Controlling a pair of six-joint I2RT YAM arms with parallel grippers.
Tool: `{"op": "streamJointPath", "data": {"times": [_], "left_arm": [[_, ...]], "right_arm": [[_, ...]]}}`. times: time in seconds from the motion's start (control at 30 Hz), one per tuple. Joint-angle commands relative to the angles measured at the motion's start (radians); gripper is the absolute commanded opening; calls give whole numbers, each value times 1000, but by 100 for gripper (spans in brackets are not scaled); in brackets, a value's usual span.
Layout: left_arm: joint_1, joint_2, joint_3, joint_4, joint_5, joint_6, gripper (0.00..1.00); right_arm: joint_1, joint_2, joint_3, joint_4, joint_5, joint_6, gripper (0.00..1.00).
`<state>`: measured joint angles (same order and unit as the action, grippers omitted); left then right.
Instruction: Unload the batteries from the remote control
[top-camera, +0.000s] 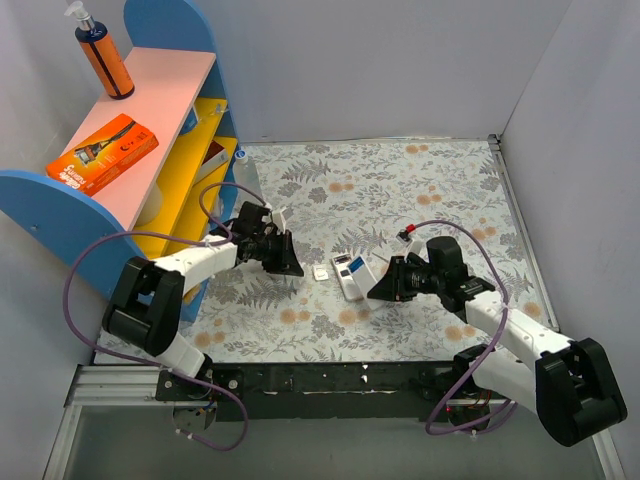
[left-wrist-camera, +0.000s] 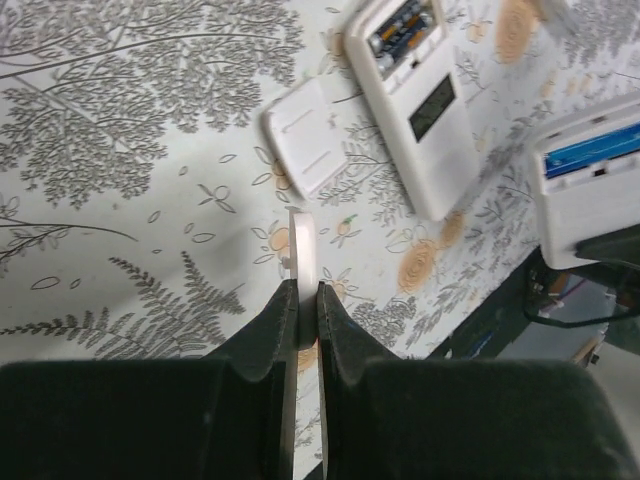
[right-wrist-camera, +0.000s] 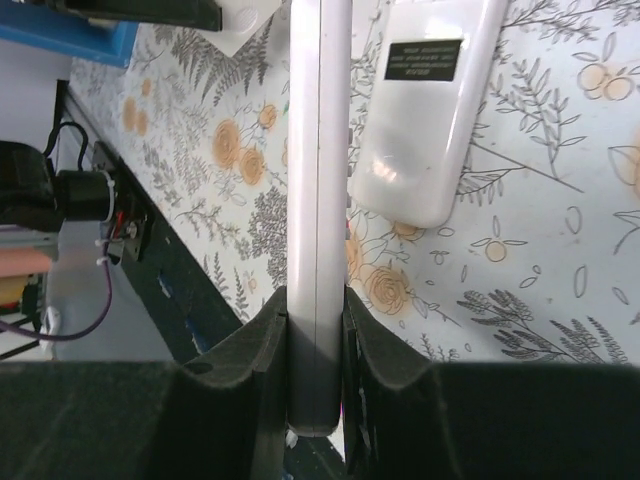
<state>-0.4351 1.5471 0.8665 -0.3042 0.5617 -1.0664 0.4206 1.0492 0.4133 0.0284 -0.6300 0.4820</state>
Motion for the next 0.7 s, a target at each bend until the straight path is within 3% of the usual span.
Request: {"op": "streamJointPath", "data": {"times": [0.0, 0.27, 0.37, 0.4, 0.67], "left_arm": [[2, 27, 32, -44, -112, 10, 0], [2, 99, 49, -56, -129, 8, 7], [2, 108, 60, -64, -155, 5, 18], [1, 108, 63, -62, -158, 3, 27], [2, 62, 69, -68, -213, -3, 47]], "right_arm": [[-3, -17, 54, -10, 83, -8, 1], [15, 81, 41, 82, -120, -26, 1], [52, 148, 85, 26, -158, -91, 1], [82, 170, 99, 9, -163, -121, 1], [254, 334, 189, -27, -152, -184, 1]]}}
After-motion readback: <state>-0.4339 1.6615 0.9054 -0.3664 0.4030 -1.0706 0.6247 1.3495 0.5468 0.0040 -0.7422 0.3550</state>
